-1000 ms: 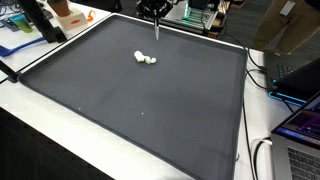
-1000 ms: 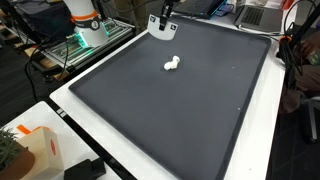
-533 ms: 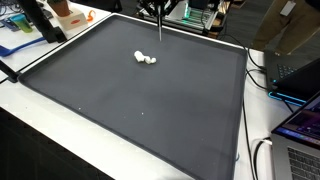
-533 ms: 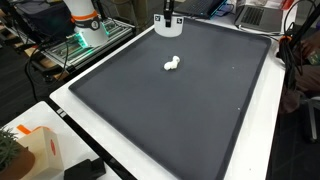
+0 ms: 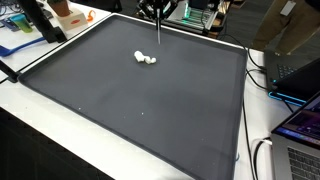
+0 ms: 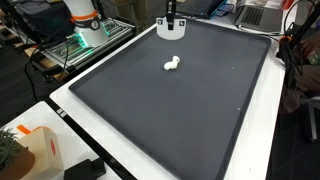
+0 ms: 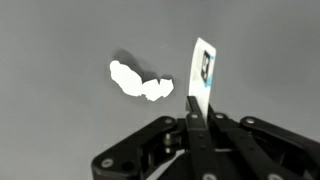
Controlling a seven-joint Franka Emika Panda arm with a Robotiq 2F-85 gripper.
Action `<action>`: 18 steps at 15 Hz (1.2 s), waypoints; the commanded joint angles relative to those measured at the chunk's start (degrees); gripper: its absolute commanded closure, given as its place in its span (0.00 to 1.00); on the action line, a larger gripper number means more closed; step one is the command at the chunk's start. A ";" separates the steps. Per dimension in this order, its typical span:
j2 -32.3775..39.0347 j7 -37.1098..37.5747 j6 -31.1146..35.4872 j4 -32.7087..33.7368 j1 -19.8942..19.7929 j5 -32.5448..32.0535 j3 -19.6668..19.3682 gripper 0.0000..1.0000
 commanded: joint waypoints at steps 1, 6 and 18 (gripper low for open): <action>3.89 1.96 7.48 -0.94 0.47 -4.31 0.04 0.99; 9.36 6.13 14.13 -0.41 0.49 -12.68 -0.52 0.99; 17.51 8.96 13.23 3.19 0.98 -19.33 -1.99 0.99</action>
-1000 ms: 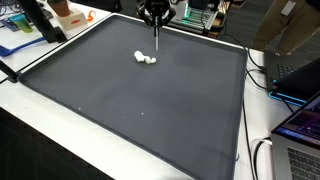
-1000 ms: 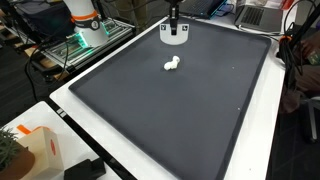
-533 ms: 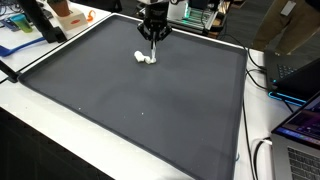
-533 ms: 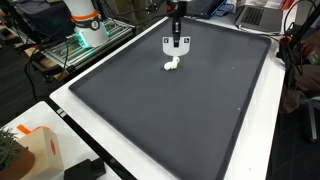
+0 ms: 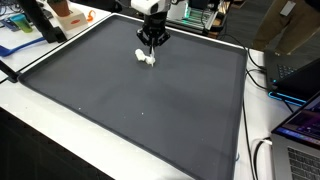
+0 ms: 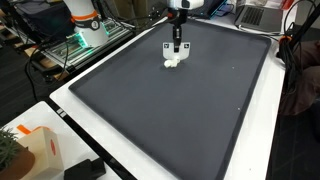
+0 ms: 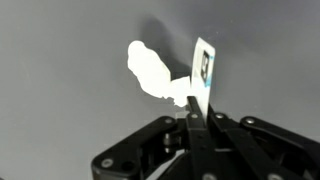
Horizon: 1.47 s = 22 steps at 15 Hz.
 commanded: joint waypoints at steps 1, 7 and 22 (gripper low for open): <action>4.82 1.45 -6.44 3.36 0.59 0.60 -0.85 0.99; 11.01 7.59 -18.18 13.33 1.18 1.36 -1.82 0.99; -0.30 -5.72 -33.35 16.32 0.31 12.83 1.76 0.99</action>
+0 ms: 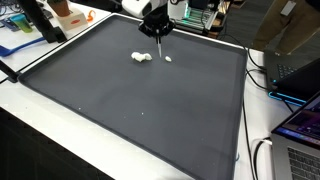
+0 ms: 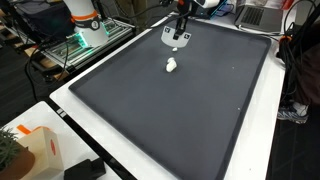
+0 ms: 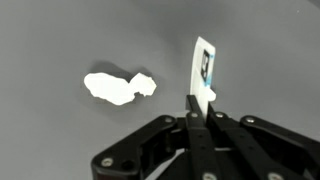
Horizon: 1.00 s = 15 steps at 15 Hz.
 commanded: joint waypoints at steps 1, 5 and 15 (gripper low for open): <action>-5.03 2.23 1.09 -2.44 1.01 -4.58 -0.48 0.99; -11.25 -4.41 -1.56 -5.05 0.00 2.71 1.00 0.99; -39.34 -13.13 0.61 -24.61 6.34 9.25 -0.01 0.99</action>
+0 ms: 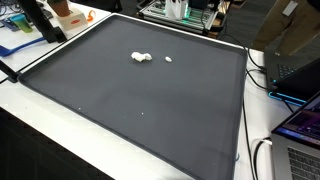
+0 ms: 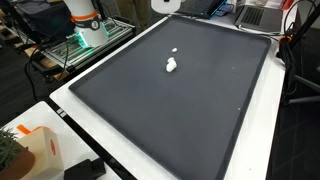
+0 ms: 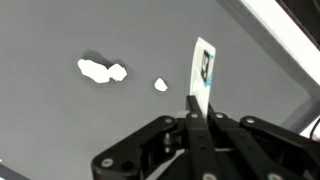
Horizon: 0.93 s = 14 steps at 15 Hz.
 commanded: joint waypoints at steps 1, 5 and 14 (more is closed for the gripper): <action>-12.43 -4.43 1.25 -9.31 4.68 5.58 -1.78 0.99; -11.88 -2.41 -0.01 -7.40 6.48 5.07 -2.12 0.96; -11.67 -0.97 -4.21 -6.96 7.23 8.17 -3.79 0.99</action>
